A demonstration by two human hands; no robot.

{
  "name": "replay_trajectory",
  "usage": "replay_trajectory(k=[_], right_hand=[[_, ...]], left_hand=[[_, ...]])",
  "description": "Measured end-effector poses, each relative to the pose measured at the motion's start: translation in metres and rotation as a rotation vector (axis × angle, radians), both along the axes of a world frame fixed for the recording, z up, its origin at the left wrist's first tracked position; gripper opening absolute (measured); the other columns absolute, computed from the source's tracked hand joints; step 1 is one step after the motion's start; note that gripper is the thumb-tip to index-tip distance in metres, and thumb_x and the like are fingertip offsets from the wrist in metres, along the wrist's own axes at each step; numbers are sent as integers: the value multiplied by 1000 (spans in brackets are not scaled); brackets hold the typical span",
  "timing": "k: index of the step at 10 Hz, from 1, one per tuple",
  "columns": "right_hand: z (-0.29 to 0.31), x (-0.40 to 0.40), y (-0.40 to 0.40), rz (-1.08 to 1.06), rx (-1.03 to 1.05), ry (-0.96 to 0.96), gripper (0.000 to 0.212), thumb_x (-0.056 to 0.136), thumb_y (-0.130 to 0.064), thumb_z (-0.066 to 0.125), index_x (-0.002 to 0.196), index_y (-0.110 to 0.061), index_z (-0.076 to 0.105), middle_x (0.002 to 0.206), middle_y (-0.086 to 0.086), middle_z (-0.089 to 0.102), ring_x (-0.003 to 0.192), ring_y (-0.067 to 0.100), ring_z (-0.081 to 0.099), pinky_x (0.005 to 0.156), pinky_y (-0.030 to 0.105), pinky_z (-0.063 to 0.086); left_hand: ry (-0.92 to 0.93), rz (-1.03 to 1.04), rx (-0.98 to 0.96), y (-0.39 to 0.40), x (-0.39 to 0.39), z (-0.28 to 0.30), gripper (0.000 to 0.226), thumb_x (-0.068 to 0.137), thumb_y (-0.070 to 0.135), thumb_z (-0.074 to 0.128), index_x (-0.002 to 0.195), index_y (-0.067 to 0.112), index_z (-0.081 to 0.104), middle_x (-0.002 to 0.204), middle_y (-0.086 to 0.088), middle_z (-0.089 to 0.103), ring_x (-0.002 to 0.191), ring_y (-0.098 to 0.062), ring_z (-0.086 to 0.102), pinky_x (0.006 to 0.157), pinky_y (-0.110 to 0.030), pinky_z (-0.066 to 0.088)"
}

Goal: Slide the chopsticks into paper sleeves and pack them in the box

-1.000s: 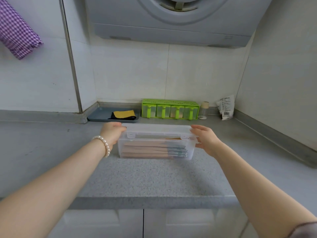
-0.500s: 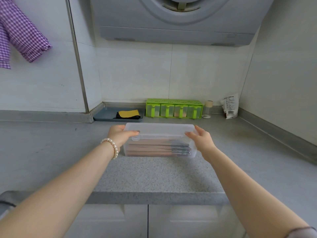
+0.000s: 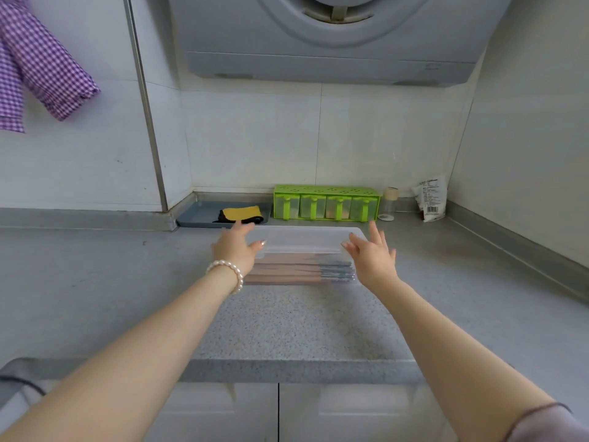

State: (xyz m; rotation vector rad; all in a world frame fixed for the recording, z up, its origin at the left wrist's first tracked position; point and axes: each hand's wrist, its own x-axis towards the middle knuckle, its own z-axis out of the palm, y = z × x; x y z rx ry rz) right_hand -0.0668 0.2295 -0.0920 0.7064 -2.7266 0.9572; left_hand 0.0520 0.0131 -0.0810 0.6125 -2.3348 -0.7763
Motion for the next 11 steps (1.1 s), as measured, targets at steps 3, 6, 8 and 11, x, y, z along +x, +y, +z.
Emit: replay_trajectory(k=[3,6,8,11], right_hand=[[-21,39,-3,93,464,344,62,97,-50,22,149,-21,7,157,7,8,145,29,2,115,50,5],[-21,29,-9,105,506,288,69,94,-57,22,148,-26,-7,158,3,-6,145,27,-11,117,52,0],[-19,28,-9,105,514,276,71,93,-59,22,148,-27,-7,158,3,-6,145,27,-10,117,52,0],[5,37,2,249,9,-22,64,93,-51,36,148,-28,13,158,-3,2,146,17,0,117,47,5]], left_hand=[[-313,-111,-594,33,16,-30,52,97,48,19,146,34,14,157,5,7,145,-21,2,114,-53,-4],[-393,-156,-591,17,2,-26,56,96,49,23,147,36,4,158,4,4,145,-20,0,115,-53,-2],[-399,-157,-611,16,2,-23,56,96,48,25,147,36,7,157,3,11,144,-20,7,115,-54,3],[-417,-177,-600,20,2,-14,54,96,39,28,147,35,10,156,3,13,144,-21,9,115,-54,5]])
